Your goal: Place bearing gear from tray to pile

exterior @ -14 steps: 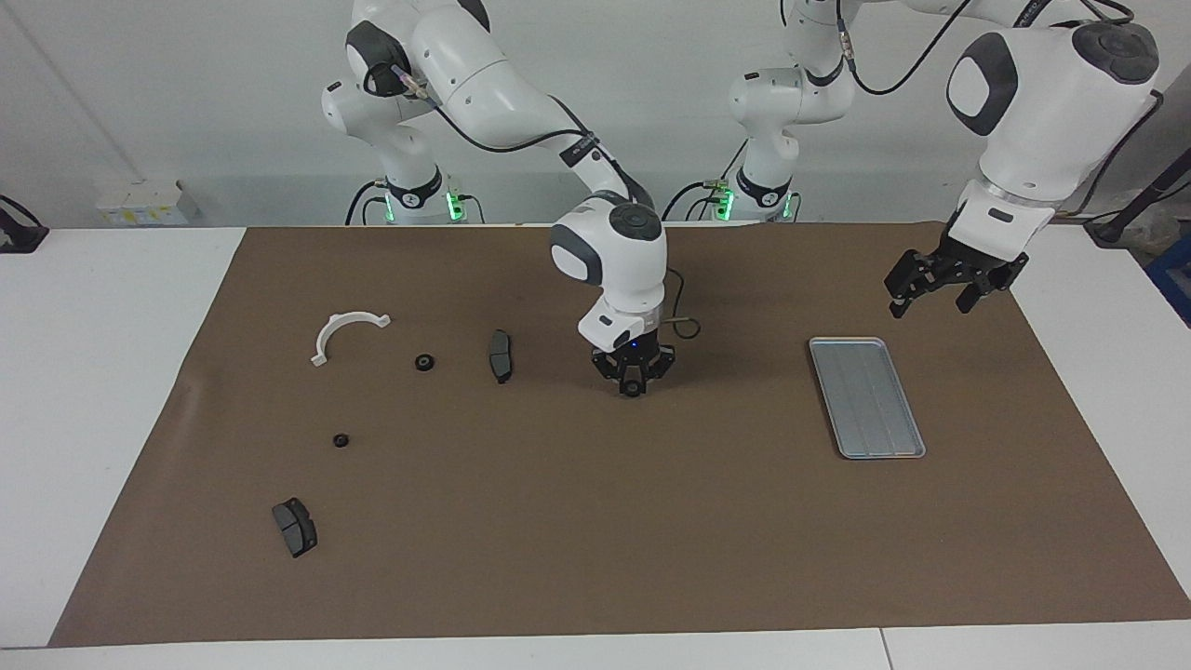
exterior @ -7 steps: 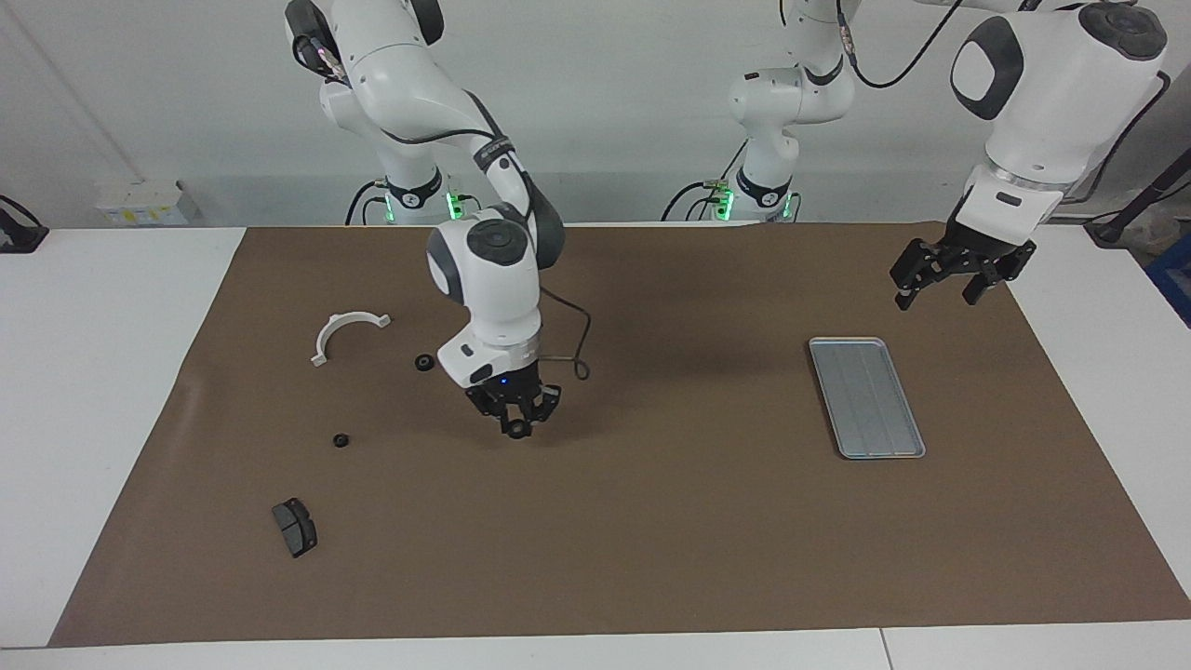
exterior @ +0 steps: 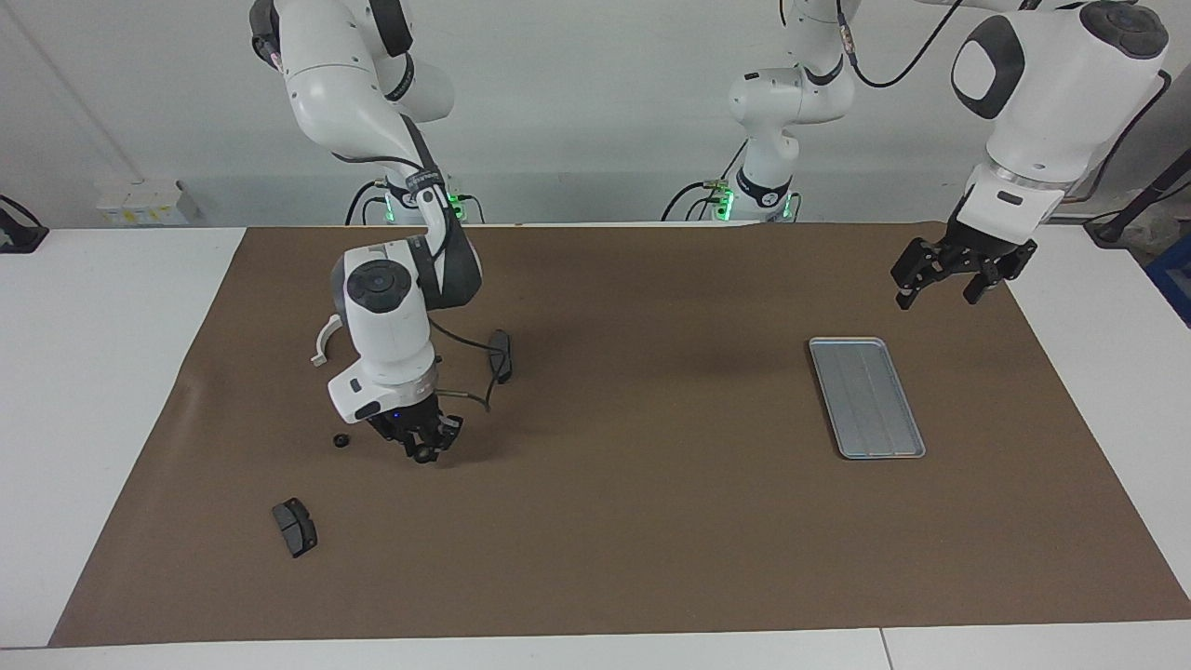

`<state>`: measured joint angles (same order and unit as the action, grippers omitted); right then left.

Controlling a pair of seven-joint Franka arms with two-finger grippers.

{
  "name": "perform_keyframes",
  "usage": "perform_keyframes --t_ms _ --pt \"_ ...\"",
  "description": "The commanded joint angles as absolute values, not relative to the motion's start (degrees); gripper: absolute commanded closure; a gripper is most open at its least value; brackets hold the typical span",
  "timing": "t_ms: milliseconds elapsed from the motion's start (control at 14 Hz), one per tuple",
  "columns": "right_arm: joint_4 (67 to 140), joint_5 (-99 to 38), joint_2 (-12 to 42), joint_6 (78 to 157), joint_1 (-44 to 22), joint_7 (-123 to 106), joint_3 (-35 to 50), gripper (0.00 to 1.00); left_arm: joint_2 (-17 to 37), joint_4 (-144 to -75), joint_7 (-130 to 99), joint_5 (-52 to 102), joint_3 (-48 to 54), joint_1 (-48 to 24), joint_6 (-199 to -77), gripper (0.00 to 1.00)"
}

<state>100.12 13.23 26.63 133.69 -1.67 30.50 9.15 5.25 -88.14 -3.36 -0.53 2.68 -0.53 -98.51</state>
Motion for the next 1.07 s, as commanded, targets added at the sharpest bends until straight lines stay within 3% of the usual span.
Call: perform_keyframes --t_ms 0,71,142,214,285,499,997 --pt "101.17 13.62 28.29 137.19 1.57 27.70 10.28 0.97 4.04 -89.21 -3.69 -1.05 2.46 -0.53 -98.09 0.00" --pt "100.38 13.62 29.00 137.98 2.45 26.21 10.28 0.92 4.04 -89.21 -3.69 -1.05 2.46 -0.53 -98.09 0.00" --pt "100.02 12.84 29.18 138.34 2.81 25.15 10.28 0.72 4.04 -89.21 -3.69 -1.05 2.55 -0.53 -98.09 0.00" --pt "99.67 11.27 29.18 138.43 2.81 24.53 10.28 0.17 4.04 -89.21 -3.60 -1.05 2.55 -0.61 -98.09 0.00" --pt "99.32 10.03 29.01 138.51 2.81 24.43 10.28 0.00 4.04 -89.21 -3.69 -1.05 2.46 -0.53 -98.09 0.00" --pt "100.10 9.93 23.75 134.85 2.29 23.12 10.37 0.00 4.04 -89.21 -3.69 -1.05 2.55 -0.53 -98.09 0.00" --pt "99.94 7.84 8.46 114.55 1.93 19.25 14.32 0.00 4.04 -89.21 -3.69 -1.05 2.55 -0.53 -98.09 0.00"
